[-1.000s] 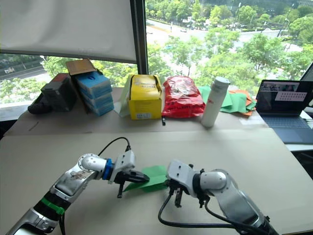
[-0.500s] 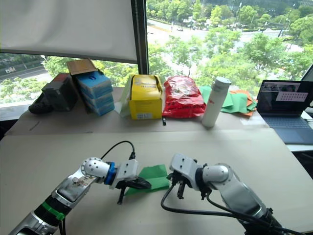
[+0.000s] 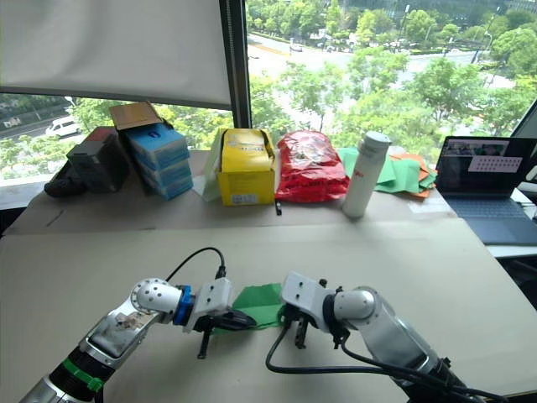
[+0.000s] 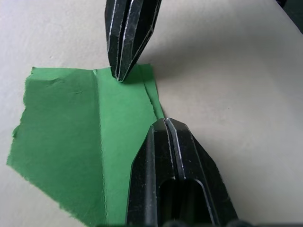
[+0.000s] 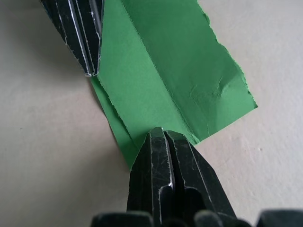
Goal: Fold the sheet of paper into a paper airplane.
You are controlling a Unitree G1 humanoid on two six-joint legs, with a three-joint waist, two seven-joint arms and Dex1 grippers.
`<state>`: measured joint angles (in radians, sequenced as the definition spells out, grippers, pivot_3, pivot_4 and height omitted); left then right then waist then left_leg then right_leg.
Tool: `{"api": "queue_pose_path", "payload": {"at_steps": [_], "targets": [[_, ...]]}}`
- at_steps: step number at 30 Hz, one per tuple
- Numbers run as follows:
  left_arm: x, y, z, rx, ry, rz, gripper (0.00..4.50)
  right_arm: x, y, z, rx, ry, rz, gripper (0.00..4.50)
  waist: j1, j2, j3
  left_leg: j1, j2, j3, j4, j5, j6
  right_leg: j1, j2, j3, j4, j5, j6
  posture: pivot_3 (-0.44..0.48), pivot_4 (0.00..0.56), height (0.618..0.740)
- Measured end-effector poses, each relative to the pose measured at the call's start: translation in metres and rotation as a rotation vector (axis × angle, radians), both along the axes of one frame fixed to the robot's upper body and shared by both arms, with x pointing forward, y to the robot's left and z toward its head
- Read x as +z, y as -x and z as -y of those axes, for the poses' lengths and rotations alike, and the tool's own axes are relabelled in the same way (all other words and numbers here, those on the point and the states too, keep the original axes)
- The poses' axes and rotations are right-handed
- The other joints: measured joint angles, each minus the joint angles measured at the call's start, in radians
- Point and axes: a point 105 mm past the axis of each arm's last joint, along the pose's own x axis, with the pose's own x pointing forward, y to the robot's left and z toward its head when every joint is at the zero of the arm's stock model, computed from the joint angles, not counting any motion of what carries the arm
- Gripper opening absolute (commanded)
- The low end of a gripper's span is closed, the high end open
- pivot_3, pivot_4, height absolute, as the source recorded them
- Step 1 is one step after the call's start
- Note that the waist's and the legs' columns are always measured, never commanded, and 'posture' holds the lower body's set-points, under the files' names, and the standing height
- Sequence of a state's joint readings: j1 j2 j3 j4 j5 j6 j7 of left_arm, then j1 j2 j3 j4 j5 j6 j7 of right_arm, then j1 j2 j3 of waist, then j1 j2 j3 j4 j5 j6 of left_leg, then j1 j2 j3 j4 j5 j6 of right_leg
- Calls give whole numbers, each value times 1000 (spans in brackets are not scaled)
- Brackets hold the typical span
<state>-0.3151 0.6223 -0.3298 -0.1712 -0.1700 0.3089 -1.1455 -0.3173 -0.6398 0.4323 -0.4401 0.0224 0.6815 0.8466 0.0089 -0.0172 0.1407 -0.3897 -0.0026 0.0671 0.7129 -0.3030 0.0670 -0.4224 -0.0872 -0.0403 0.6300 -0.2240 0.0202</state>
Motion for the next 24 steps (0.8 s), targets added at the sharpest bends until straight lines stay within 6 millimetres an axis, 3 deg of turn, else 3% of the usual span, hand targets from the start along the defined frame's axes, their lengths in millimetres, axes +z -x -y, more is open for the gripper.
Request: {"api": "queue_pose_path", "payload": {"at_steps": [6, 11, 24], "targets": [[-13, 14, -13, 178, 149, -110, 0, 0, 1, 0, -7, -3, 1, 65, -2, 0, 0, 1, 0, 0, 0, 0, 0, 0, -4, 0, 0, 0, 0, 0, 150, 740], [-11, 19, -27, 311, 249, -156, 0, -1, 1, 0, -11, -4, 3, 65, 0, 0, 0, 1, 1, -1, -1, 0, 0, 1, -8, 0, 0, 0, 0, 0, 150, 740], [-10, 24, -20, 300, 211, -156, 0, 0, 2, -1, -4, -3, 3, 65, 1, 0, 0, 1, 0, -1, -1, 0, -1, 0, -8, 0, 0, 0, -1, 0, 150, 740]]}}
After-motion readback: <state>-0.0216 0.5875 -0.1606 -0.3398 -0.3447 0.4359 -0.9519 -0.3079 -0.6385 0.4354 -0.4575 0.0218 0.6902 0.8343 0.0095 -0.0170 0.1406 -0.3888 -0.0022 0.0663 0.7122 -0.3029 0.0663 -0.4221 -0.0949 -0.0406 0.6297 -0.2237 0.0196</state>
